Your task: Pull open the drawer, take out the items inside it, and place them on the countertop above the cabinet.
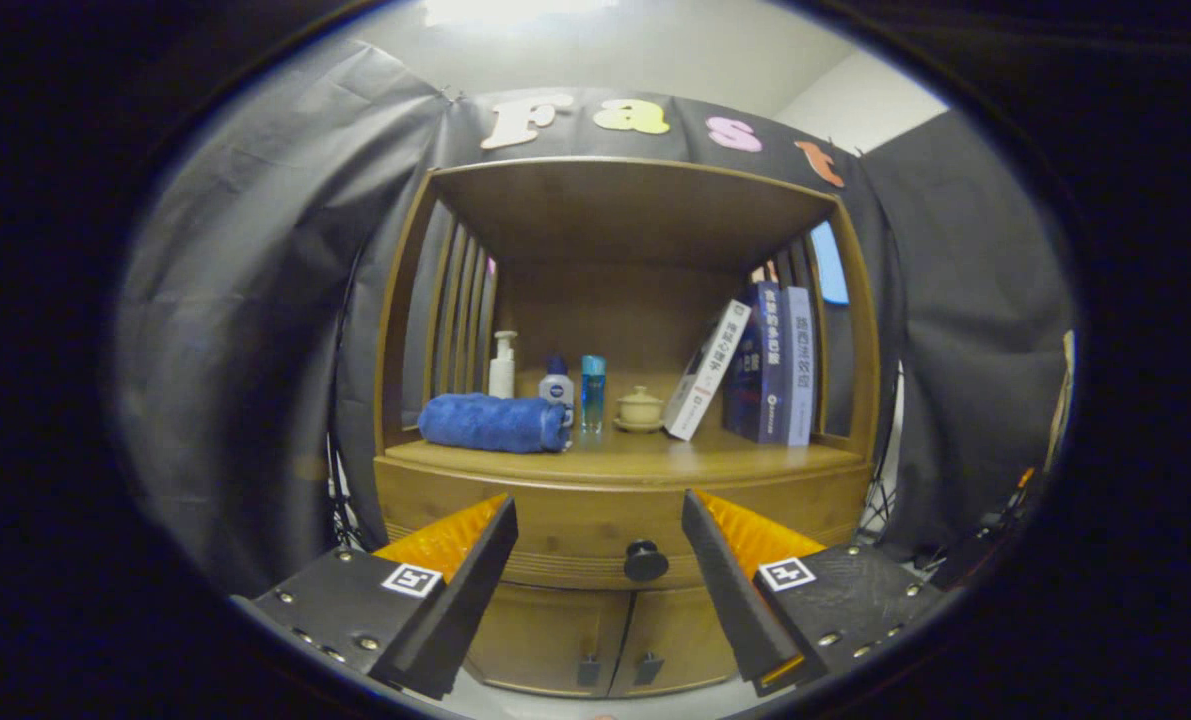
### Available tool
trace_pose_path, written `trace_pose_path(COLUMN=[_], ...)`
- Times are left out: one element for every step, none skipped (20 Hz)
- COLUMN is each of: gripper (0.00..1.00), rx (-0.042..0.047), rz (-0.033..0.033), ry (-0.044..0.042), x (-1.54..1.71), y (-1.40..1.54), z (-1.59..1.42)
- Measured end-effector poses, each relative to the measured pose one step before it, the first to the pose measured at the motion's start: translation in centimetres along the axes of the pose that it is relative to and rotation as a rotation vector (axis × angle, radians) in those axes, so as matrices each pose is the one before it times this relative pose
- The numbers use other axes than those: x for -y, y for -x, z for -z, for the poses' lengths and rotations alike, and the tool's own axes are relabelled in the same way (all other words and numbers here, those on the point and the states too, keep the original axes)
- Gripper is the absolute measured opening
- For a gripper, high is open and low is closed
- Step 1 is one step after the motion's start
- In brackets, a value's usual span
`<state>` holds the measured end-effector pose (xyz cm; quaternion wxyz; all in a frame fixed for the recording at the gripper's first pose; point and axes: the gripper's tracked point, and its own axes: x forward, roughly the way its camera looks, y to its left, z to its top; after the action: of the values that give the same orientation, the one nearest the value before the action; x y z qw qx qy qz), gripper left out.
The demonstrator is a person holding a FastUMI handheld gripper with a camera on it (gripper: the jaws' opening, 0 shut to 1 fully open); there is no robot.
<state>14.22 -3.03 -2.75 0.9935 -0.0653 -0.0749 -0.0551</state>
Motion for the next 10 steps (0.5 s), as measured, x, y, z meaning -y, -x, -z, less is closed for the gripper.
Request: trace_pose_path(gripper=[0.99,0.99,0.99,0.99,0.99,0.99,0.99,0.99,0.99,0.99], rx=[0.02506,0.01454,0.00621,-0.00819,-0.02644,-0.02962,-0.03660,-0.03041,-0.01409,-0.00412], rz=[-0.00602,0.00038,0.00543,0.01022,0.00392,-0.00544,-0.01574,-0.00546,0.00037,0.00420], ry=[0.01712,0.00905,-0.00653,-0.02237,-0.04110,-0.04508,-0.02861,0.00446,0.01873,0.01394], x=[-0.319,0.013,0.162,0.374,0.401,0.170,-0.020,0.137,0.276,0.388], y=[-0.878,-0.920,-0.820,-0.846,-0.826,-0.858,-0.828,-0.691,-0.600,-0.458], z=[-0.345,0.054,0.323,0.928,1.459,1.514,1.294,1.109,0.502,0.222])
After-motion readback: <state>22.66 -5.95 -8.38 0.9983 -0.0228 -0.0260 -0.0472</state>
